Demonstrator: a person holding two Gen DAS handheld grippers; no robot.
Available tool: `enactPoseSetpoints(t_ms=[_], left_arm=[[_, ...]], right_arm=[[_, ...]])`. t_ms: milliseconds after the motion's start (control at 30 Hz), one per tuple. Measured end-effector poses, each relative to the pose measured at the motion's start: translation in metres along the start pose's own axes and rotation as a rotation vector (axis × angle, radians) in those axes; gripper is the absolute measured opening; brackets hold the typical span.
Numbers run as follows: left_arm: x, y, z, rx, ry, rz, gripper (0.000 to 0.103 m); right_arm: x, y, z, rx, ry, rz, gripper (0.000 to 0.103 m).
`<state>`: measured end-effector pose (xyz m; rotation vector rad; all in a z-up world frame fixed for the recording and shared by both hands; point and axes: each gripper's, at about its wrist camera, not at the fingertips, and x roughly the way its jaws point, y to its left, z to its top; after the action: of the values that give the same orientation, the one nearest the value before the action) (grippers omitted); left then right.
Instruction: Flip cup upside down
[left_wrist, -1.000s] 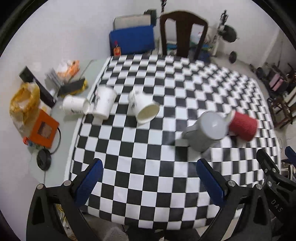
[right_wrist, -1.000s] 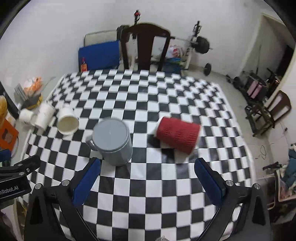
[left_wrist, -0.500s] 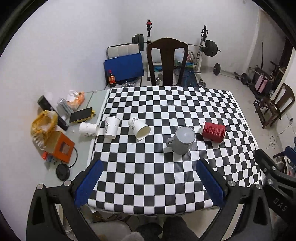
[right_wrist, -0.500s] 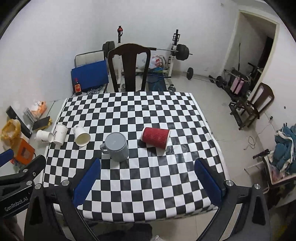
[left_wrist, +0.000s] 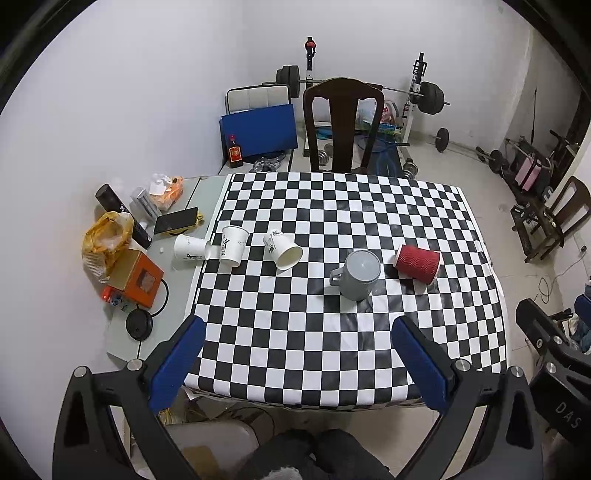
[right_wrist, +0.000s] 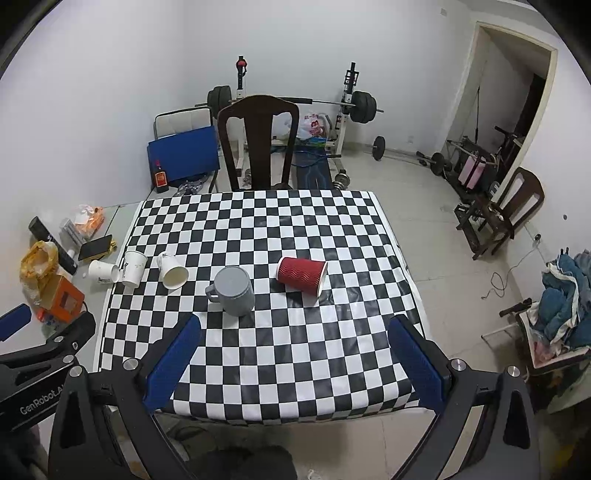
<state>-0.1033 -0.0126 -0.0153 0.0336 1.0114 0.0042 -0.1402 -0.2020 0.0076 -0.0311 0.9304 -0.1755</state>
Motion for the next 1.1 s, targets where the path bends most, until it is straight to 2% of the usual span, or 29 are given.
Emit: enactPoseSetpoints(t_ms=[533, 1100], left_arm=[[-0.016, 0.000, 0.006, 0.001, 0.004, -0.001, 0.103], [-0.016, 0.000, 0.005, 0.001, 0.010, -0.011, 0.103]], right_arm=[[-0.002, -0.002, 0.008, -0.016, 0.010, 0.017, 0.102], [0.000, -0.003, 0.009, -0.011, 0.020, 0.009, 0.102]])
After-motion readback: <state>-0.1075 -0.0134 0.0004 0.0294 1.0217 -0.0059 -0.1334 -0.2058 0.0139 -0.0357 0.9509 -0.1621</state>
